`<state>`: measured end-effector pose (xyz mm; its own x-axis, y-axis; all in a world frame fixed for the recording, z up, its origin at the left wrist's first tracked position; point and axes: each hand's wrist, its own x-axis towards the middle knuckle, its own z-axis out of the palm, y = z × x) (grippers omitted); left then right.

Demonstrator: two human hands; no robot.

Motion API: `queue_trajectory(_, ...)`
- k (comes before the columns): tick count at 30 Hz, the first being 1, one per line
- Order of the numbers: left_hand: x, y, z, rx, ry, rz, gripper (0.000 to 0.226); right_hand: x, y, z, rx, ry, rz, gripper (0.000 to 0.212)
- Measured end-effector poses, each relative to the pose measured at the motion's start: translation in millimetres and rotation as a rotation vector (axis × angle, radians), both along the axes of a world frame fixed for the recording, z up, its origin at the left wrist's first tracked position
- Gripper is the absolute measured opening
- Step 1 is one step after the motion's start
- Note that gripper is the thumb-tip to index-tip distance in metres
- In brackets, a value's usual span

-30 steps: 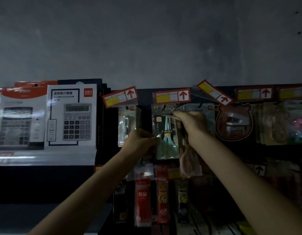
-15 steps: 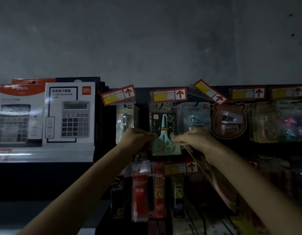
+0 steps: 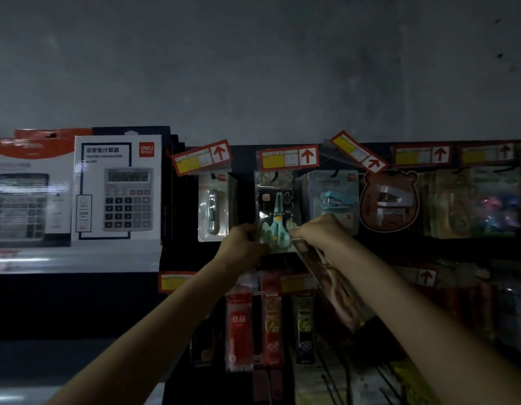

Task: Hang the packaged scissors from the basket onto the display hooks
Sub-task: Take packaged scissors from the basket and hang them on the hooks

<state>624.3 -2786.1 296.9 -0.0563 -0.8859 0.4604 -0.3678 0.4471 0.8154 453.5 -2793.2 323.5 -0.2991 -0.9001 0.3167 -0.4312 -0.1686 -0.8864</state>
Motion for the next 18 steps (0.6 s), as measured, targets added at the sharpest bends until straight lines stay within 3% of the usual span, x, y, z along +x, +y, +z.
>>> queue_trajectory(3,-3,-3,0,-0.015,-0.052,0.003,0.045,9,-9,-2,-0.026,0.039,-0.106,0.025)
queue_trajectory(6,-6,-7,0,-0.046,-0.127,0.016,0.06,17,-10,-6,-0.074,0.206,-0.27,0.014)
queue_trajectory(11,-7,-20,0,-0.073,-0.167,0.011,0.03,22,-5,-12,-0.157,0.413,-0.368,0.02)
queue_trajectory(15,-6,-25,-2,-0.123,-0.128,0.092,0.039,21,5,-16,-0.184,0.635,-0.375,0.024)
queue_trajectory(18,-8,-25,-1,-0.116,-0.106,0.178,0.012,22,12,-17,-0.165,0.737,-0.37,0.024)
